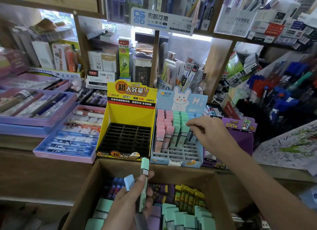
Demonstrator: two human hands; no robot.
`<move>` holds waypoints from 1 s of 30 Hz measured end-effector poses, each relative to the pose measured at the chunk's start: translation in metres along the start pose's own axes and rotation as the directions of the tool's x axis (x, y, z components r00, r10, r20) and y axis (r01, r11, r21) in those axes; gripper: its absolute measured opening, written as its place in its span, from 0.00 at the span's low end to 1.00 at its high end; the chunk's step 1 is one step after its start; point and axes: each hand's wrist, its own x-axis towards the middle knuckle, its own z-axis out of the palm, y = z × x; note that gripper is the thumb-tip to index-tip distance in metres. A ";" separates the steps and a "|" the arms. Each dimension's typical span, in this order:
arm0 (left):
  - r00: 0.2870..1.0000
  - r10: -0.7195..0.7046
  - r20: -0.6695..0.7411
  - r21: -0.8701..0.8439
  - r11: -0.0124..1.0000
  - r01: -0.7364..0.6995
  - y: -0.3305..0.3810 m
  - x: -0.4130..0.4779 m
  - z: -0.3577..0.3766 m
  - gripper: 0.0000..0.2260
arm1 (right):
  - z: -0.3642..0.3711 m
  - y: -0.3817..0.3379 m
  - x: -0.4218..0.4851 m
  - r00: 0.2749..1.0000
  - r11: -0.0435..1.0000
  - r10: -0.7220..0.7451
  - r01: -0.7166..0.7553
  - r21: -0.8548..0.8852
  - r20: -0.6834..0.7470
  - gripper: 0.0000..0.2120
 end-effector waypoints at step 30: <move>1.000 0.000 -0.004 0.106 0.994 0.001 -0.001 -0.001 0.003 0.19 | 0.019 -0.050 -0.040 0.913 0.563 0.196 -0.403 0.722 0.356 0.04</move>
